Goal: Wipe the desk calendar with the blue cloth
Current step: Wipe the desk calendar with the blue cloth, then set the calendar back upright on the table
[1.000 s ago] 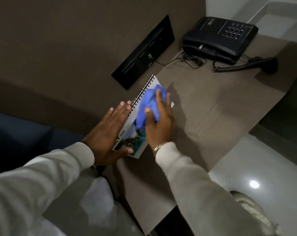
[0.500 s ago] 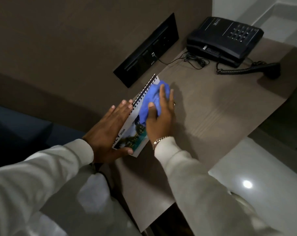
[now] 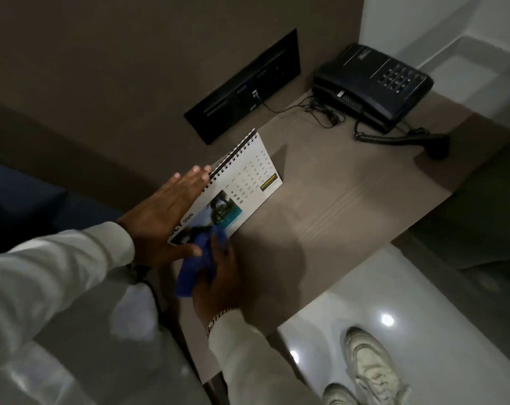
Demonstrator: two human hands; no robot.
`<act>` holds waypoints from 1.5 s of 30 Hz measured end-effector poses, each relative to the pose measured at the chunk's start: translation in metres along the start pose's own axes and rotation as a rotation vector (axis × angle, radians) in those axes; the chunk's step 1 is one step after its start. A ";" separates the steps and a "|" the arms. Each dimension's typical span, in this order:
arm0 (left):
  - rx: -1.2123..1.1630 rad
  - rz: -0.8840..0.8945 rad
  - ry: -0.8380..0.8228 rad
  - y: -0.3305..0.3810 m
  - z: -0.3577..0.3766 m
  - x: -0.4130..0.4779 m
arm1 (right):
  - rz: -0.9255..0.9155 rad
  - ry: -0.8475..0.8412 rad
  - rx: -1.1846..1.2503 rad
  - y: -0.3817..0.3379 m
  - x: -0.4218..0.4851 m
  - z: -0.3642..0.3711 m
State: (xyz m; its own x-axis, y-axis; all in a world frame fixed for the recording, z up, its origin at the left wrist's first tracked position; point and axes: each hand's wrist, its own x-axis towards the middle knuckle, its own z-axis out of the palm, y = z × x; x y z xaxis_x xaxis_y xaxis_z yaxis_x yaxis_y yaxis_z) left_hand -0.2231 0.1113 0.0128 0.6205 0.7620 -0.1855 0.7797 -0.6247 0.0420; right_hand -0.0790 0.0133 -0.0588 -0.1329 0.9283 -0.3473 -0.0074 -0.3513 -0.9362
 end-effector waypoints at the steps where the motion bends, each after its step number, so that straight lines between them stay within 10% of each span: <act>1: 0.017 -0.001 -0.012 0.000 -0.001 0.001 | 0.042 -0.089 0.024 0.000 -0.007 -0.005; 4: 0.108 0.006 -0.051 0.000 -0.008 0.000 | 0.065 -0.218 -0.081 -0.011 -0.022 -0.028; 12: 0.034 -0.174 0.072 0.035 -0.015 -0.007 | -0.160 0.095 -0.811 -0.072 0.050 -0.169; 23: -0.684 -1.074 0.793 0.123 0.041 -0.024 | -0.030 -0.062 -1.430 -0.067 0.137 -0.234; 26: -1.037 -1.455 1.063 0.147 0.035 -0.008 | -0.358 0.034 -1.101 -0.095 0.131 -0.212; 30: -1.237 -1.731 1.223 0.153 0.016 0.014 | -0.304 -0.173 -0.632 -0.132 0.140 -0.159; 45: -1.348 -1.503 1.286 0.049 0.013 0.032 | -0.210 -0.183 -0.194 -0.123 0.209 -0.107</act>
State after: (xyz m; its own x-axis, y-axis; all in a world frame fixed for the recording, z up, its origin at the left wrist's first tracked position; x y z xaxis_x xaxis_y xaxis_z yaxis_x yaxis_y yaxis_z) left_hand -0.1661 0.1034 -0.0035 -0.8763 0.4123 -0.2491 -0.1612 0.2362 0.9582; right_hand 0.0000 0.2639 -0.0223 -0.3248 0.9344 -0.1465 0.1327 -0.1083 -0.9852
